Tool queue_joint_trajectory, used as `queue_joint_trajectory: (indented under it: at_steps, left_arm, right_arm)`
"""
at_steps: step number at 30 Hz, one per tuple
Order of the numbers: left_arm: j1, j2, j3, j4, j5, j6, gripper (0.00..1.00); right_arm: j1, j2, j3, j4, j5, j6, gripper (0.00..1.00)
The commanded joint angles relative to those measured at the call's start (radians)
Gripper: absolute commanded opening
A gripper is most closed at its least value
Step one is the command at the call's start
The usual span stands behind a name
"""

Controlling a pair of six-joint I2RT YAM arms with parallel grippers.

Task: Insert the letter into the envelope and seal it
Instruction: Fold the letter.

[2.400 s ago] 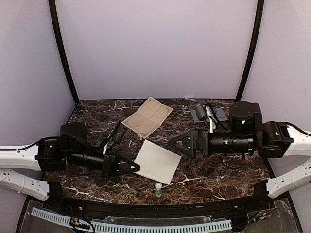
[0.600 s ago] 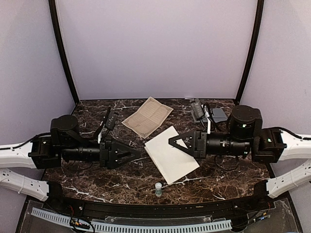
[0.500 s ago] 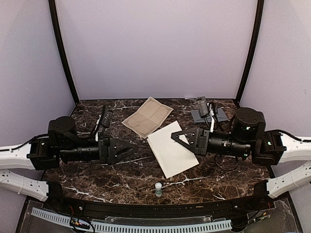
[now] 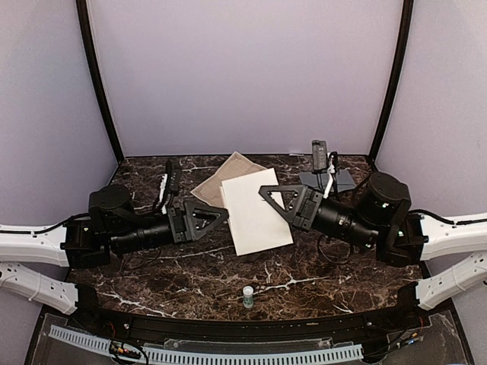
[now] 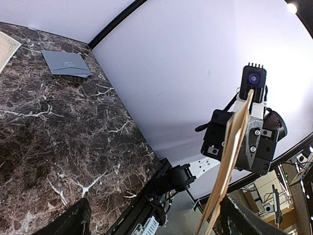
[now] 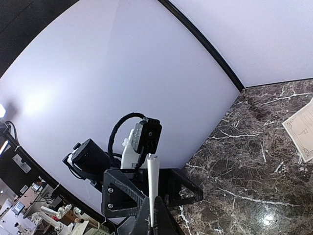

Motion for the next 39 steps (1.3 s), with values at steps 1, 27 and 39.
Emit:
queue_joint_trajectory:
  at_steps: [1, 27, 39]
  left_arm:
    - [-0.006, 0.016, 0.013, 0.178, 0.061, -0.013, 0.9]
    - [-0.022, 0.082, -0.035, 0.422, 0.304, -0.05, 0.15]
    - [-0.023, 0.05, -0.03, 0.36, 0.24, -0.018, 0.0]
  right_arm:
    - [0.007, 0.028, 0.004, 0.13, 0.014, 0.014, 0.0]
    - [0.017, 0.122, 0.001, 0.292, -0.078, 0.043, 0.0]
    - [0.02, 0.064, -0.051, 0.231, -0.15, 0.099, 0.43]
